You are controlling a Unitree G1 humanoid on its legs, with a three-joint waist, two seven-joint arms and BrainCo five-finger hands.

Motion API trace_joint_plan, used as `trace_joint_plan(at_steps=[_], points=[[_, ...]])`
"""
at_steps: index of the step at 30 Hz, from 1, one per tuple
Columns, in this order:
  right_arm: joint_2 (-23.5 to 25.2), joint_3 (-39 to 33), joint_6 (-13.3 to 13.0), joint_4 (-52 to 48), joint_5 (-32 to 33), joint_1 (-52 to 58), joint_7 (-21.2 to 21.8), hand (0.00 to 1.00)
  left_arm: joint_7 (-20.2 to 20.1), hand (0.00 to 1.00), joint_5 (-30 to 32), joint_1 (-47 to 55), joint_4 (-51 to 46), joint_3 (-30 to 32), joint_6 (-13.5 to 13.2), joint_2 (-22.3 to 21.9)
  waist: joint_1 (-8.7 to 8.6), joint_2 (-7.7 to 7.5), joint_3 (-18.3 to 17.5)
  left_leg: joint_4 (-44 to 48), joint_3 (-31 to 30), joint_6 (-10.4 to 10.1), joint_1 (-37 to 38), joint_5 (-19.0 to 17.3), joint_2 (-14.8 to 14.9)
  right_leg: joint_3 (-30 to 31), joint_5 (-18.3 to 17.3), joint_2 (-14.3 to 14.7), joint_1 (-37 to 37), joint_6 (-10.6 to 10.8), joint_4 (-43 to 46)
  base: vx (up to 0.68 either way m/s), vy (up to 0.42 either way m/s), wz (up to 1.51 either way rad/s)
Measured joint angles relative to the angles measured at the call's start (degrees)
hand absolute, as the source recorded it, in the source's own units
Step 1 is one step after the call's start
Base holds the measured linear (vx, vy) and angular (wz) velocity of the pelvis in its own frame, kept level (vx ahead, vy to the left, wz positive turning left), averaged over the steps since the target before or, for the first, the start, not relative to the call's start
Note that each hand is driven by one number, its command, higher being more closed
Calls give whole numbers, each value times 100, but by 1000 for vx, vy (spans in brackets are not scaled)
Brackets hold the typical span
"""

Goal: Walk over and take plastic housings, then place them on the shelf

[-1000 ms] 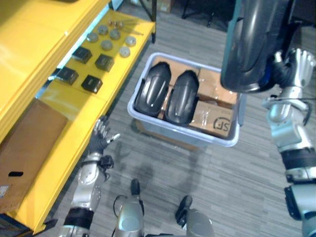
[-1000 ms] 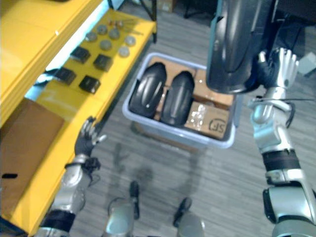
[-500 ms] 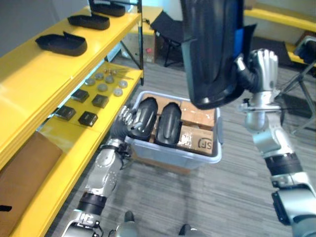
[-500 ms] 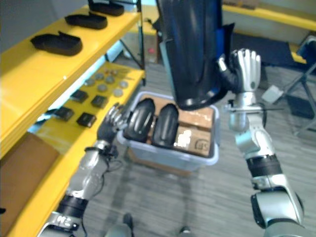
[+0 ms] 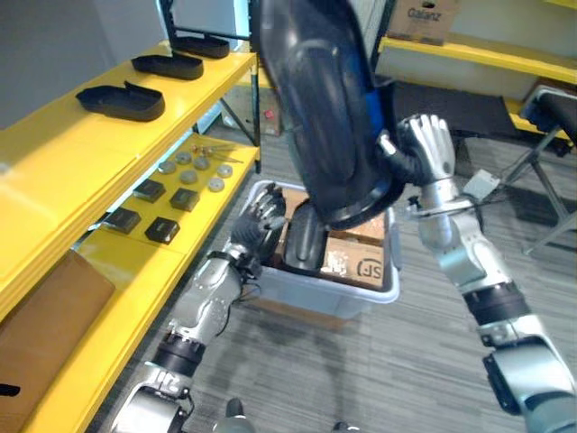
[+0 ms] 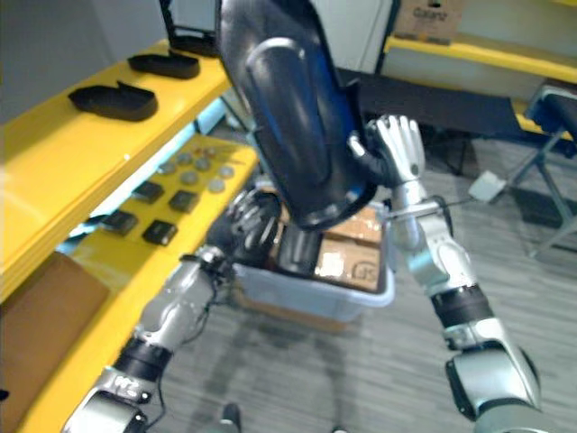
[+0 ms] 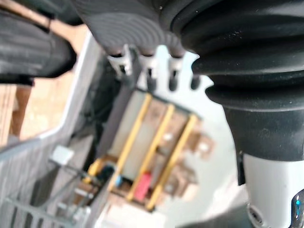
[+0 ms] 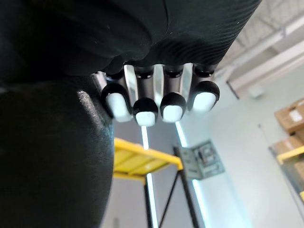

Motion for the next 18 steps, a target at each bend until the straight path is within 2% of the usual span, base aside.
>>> trace_joint_plan(at_steps=[8, 13, 18], points=[[88, 238, -5, 131, -224, 0, 142, 100, -302, 0, -228, -12, -269, -3, -1, 9, 2, 34, -22, -1, -8, -1, 0, 2, -6, -2, 9, 3, 10, 3, -27, 0, 0, 0], [151, 488, 1, 383, -228, 0, 273, 100, -317, 0, -389, -12, -439, -35, -3, 17, 8, 32, -30, -2, -12, 4, -9, 6, -22, -3, 55, 5, 28, 8, -102, 0, 0, 0], [230, 518, 9, 532, -229, 1, 288, 100, -309, 0, -385, -12, -471, -46, -3, 16, 20, 42, -184, -2, -21, 4, -28, 6, -29, -10, 57, 4, 26, 9, -110, 0, 0, 0]])
